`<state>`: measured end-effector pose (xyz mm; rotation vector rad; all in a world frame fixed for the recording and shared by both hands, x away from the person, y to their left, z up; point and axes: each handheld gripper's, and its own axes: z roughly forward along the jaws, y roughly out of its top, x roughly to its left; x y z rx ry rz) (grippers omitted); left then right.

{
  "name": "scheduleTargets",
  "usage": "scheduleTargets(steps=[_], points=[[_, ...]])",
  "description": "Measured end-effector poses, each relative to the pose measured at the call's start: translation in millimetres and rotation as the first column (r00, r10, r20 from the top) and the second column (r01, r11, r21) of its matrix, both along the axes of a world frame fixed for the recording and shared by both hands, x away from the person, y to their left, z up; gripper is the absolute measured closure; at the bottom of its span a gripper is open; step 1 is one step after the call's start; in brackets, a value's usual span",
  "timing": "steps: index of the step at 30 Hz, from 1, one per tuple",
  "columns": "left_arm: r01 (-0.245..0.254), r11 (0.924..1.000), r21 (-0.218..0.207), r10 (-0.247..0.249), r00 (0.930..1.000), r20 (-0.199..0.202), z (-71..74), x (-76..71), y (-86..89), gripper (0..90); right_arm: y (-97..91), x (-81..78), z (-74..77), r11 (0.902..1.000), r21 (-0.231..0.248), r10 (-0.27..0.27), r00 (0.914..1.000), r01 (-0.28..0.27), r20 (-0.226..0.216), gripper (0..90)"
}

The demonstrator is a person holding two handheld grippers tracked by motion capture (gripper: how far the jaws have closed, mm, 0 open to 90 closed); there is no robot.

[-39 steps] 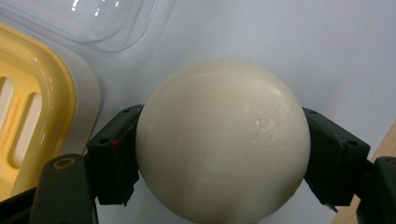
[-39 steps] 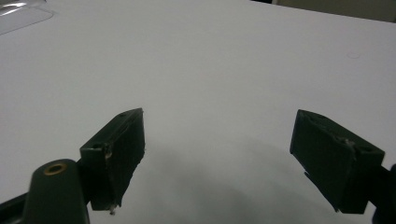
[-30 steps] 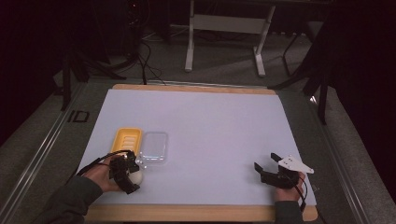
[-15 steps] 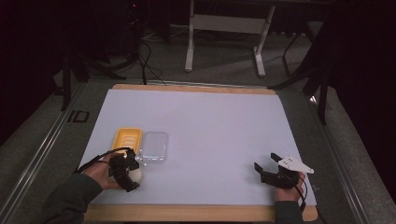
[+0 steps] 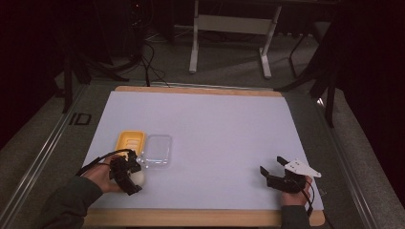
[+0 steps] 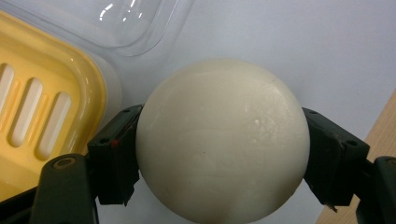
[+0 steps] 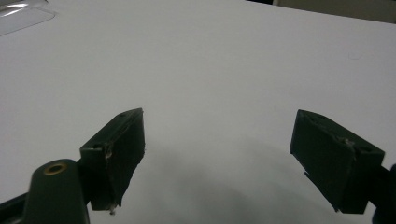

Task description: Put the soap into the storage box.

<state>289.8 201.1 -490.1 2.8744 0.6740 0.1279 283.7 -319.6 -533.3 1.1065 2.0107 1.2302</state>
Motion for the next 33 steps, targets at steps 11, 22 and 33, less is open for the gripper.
scheduleTargets(steps=[11,22,33], points=[[0.007,0.9998,-0.017,-0.007,1.0000,0.005,7.4,-1.3,1.3,23.1,0.0,-0.1,0.0,1.0000,0.003,-0.002,1.0000,0.002,0.000,17.3],[0.005,0.9991,-0.043,-0.005,0.9999,0.011,17.3,-1.7,4.3,23.1,-0.5,-0.5,0.1,1.0000,0.007,-0.006,1.0000,0.006,0.003,17.3],[0.012,0.9988,-0.048,-0.011,0.9998,0.017,27.1,0.1,2.7,23.1,-0.9,-0.6,0.1,0.9999,0.012,-0.005,1.0000,0.005,0.003,17.3]])
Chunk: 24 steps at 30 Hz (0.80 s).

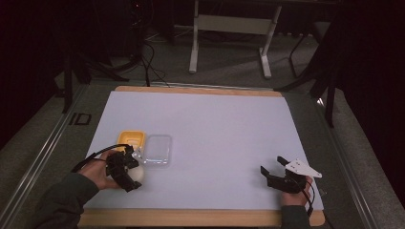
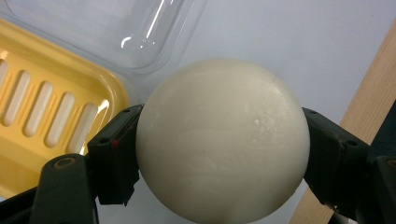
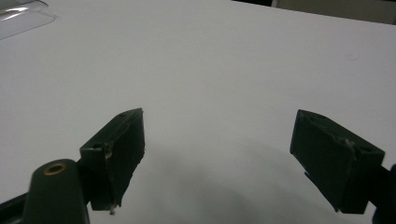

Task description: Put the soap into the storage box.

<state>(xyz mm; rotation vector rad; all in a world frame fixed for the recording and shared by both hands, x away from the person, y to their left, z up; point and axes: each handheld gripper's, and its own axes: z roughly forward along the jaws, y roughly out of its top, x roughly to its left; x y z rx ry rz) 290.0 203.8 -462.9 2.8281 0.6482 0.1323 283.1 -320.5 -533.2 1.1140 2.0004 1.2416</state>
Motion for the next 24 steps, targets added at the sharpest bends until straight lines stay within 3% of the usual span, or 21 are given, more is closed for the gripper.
scheduleTargets(steps=[16,24], points=[[-0.016,0.9998,-0.008,0.016,0.9998,0.011,10.9,9.2,3.1,23.1,-0.1,0.0,0.0,1.0000,0.002,0.001,1.0000,-0.001,-0.001,17.3],[-0.034,0.9994,-0.009,0.035,0.9987,0.038,13.1,13.3,5.9,23.1,-0.1,0.0,0.0,1.0000,0.003,0.001,1.0000,-0.001,-0.001,17.3]])
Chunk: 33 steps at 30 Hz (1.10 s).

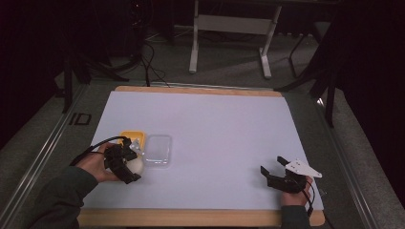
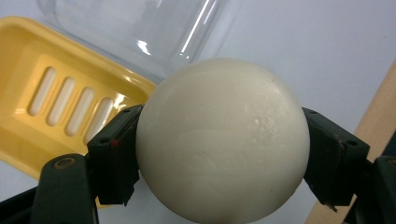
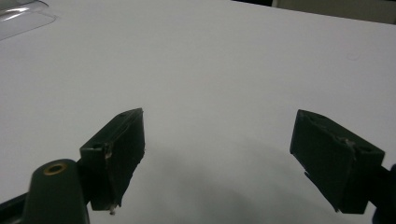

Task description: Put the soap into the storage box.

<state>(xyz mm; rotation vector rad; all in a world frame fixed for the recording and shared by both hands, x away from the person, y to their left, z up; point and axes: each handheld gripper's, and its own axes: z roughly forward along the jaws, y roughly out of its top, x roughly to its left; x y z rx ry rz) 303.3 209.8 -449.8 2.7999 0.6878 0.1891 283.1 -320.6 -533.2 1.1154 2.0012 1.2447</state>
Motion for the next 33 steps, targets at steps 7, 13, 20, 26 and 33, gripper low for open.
scheduleTargets(steps=[7,13,20,26,33], points=[[-0.020,0.9998,0.003,0.020,0.9998,-0.003,-1.2,3.5,2.3,23.1,-0.1,0.0,0.0,1.0000,-0.001,0.001,1.0000,-0.001,0.001,17.3],[-0.063,0.9979,0.009,0.063,0.9980,0.004,-3.1,10.1,8.3,23.1,-0.1,-0.1,0.0,1.0000,-0.001,0.002,1.0000,-0.002,0.002,17.3],[-0.088,0.9961,0.006,0.088,0.9961,0.000,-4.3,13.7,10.1,23.1,-0.2,-0.1,0.0,1.0000,0.001,0.002,1.0000,-0.002,0.003,17.3],[-0.131,0.9912,0.015,0.131,0.9913,0.004,-4.2,17.6,12.7,23.1,-0.2,-0.1,0.0,1.0000,0.003,0.002,1.0000,-0.002,0.003,17.3],[-0.187,0.9820,0.026,0.187,0.9823,-0.006,-4.6,23.3,15.6,23.1,-0.2,-0.2,0.0,1.0000,0.002,0.002,1.0000,-0.002,0.003,17.3]])
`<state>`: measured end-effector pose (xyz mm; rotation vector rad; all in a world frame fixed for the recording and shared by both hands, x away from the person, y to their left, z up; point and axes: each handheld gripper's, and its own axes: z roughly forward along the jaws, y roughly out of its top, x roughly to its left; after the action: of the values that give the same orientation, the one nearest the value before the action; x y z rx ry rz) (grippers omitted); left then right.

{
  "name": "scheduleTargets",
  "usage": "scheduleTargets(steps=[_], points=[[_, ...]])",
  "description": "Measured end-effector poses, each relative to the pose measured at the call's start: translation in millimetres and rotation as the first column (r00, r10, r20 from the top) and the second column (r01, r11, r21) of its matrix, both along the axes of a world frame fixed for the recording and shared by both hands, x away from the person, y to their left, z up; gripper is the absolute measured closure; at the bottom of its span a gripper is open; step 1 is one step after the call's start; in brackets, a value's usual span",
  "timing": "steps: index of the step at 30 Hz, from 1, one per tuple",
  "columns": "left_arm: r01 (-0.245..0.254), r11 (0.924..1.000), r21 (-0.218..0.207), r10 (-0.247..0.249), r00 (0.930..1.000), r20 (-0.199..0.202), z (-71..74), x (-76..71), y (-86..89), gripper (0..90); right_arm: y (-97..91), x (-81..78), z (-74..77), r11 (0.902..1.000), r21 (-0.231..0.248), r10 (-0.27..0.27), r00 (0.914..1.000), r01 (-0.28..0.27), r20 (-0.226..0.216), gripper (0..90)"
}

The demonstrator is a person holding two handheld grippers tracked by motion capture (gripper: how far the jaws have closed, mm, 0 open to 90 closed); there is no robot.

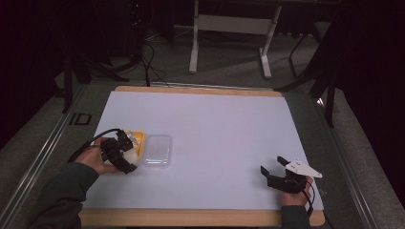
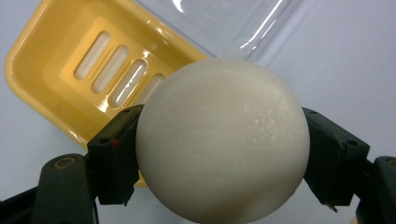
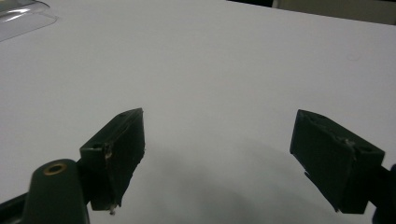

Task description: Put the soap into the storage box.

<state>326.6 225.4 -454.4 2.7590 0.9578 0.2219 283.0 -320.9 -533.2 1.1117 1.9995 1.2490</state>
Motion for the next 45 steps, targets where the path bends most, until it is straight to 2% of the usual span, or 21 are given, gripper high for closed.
scheduleTargets(steps=[3,7,14,18,23,29,45], points=[[-0.037,0.9993,-0.003,0.037,0.9993,-0.005,-0.1,4.0,2.8,23.1,0.0,0.0,0.0,1.0000,0.001,0.000,1.0000,0.000,0.000,17.3],[-0.061,0.9981,0.000,0.061,0.9981,-0.003,-0.4,6.6,4.9,23.1,0.0,0.1,0.0,1.0000,0.000,0.000,1.0000,0.000,-0.002,17.3],[-0.129,0.9916,0.011,0.128,0.9916,0.013,0.7,12.4,4.0,23.1,0.1,0.1,0.0,1.0000,-0.001,0.000,1.0000,0.000,-0.001,17.3],[-0.151,0.9884,0.018,0.150,0.9885,0.013,1.9,15.9,2.9,23.1,0.0,0.1,0.0,1.0000,0.000,0.000,1.0000,0.000,-0.001,17.3],[-0.186,0.9825,0.007,0.186,0.9824,0.018,0.2,19.9,4.9,23.1,0.0,0.0,0.0,1.0000,0.001,0.001,1.0000,-0.001,0.000,17.3],[-0.237,0.9715,-0.013,0.237,0.9713,0.020,-0.8,24.9,6.8,23.1,0.1,0.0,0.0,1.0000,-0.001,0.001,1.0000,-0.001,0.000,17.3],[-0.303,0.9527,-0.025,0.303,0.9530,0.001,-0.8,34.4,9.0,23.1,0.2,-0.1,0.0,1.0000,-0.003,0.000,1.0000,0.000,0.000,17.3]])
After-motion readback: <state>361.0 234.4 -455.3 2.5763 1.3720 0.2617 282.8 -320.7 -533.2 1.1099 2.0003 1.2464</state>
